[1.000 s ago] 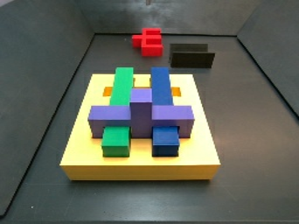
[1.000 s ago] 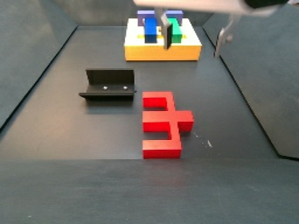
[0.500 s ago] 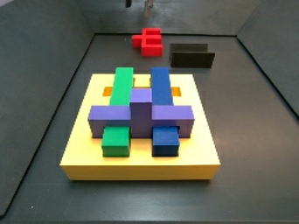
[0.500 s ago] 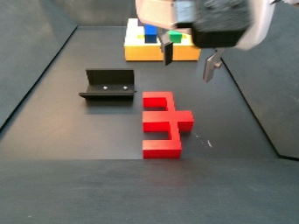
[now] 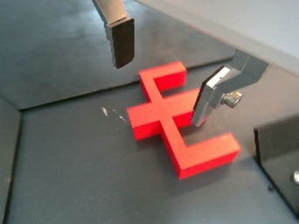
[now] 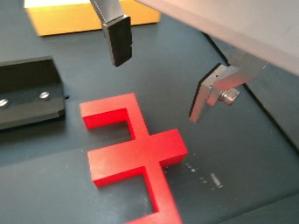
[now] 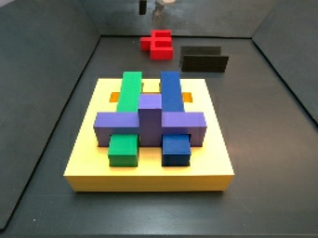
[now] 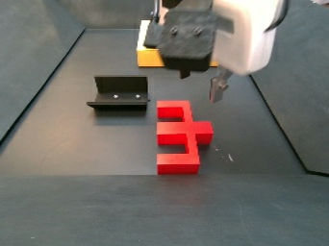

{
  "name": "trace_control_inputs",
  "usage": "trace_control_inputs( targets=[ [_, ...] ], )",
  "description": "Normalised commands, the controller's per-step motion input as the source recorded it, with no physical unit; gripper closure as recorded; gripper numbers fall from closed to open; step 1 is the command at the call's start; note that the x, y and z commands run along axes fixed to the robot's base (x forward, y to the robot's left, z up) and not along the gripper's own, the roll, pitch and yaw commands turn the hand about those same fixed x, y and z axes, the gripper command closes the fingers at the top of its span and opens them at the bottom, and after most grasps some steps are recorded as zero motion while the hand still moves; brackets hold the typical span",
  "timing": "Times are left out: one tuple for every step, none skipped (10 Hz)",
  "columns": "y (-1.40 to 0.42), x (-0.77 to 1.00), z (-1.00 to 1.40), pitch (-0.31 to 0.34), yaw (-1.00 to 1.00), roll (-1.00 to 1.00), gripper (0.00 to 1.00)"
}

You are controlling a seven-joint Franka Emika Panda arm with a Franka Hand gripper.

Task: Pick up the red object. Move up. Place the red object on the fixture. Regrasp the red object. Move to above the board. Insert the red object.
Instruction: Pick up the red object.

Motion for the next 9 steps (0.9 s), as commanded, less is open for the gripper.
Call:
trace_control_inputs(
  targets=[
    [0.06,0.04,-0.22,-0.147,-0.6,-0.42,0.0],
    [0.06,0.05,-0.21,-0.156,-0.6,-0.42,0.0],
    [0.11,0.0,-0.26,-0.126,-0.56,-0.39,0.0],
    [0.25,0.0,-0.3,-0.021,-0.62,-0.16,0.0],
    [0.27,0.0,-0.32,-0.001,-0.66,-0.1,0.0],
    [0.4,-0.11,-0.34,-0.043,-0.53,-0.05,0.0],
    [0.33,-0.03,-0.35,-0.074,-0.51,-0.04,0.0],
    [0.23,0.0,-0.33,-0.099,-0.56,-0.08,0.0],
    [0.04,0.0,-0.33,-0.184,-0.57,-0.17,0.0]
  ],
)
